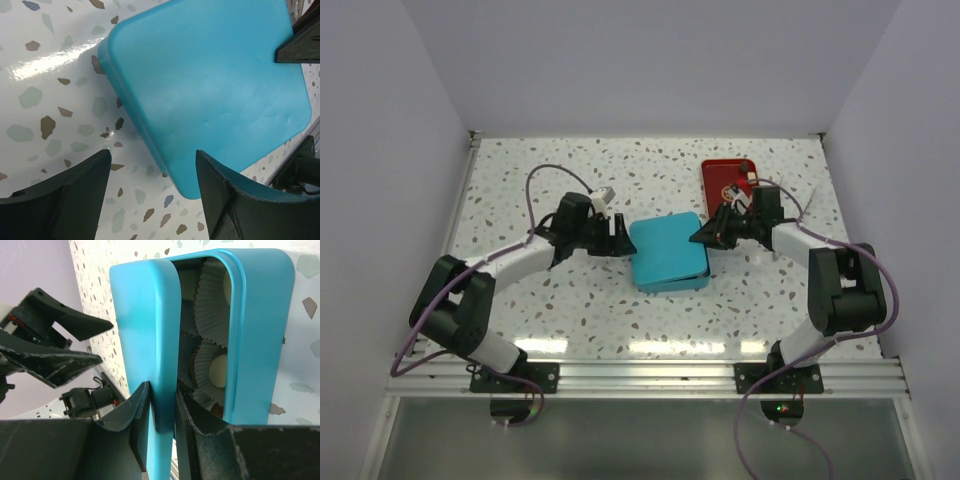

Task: Pack the chocolate
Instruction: Close the box lid on the packing box.

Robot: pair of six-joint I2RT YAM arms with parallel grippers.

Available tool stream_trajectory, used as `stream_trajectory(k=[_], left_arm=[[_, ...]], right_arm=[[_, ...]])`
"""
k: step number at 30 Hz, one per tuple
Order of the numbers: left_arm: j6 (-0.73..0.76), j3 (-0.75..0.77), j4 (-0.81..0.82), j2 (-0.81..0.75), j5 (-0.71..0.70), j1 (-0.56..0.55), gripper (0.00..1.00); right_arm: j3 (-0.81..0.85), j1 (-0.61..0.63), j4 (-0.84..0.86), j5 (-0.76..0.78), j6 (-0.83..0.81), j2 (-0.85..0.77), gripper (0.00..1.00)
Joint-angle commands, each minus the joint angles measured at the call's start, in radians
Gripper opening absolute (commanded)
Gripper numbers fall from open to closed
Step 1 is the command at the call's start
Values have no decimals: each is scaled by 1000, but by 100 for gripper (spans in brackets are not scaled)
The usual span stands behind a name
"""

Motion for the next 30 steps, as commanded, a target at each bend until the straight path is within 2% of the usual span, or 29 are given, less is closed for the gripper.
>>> stream_trajectory(k=[1, 5, 11, 20, 30], left_arm=[[-21, -51, 125, -43, 21, -29, 73], [-79, -132, 301, -41, 76, -30, 71], [-156, -178, 424, -8, 110, -47, 68], [-164, -102, 379, 61, 84, -82, 68], [-173, -74, 342, 44, 71, -105, 68]], right_arm=[[7, -10, -4, 18, -46, -7, 20], [-5, -8, 16, 11, -39, -4, 20], [-19, -10, 24, 9, -42, -6, 20], [-32, -13, 35, 15, -47, 2, 20], [-39, -19, 35, 20, -53, 10, 21]])
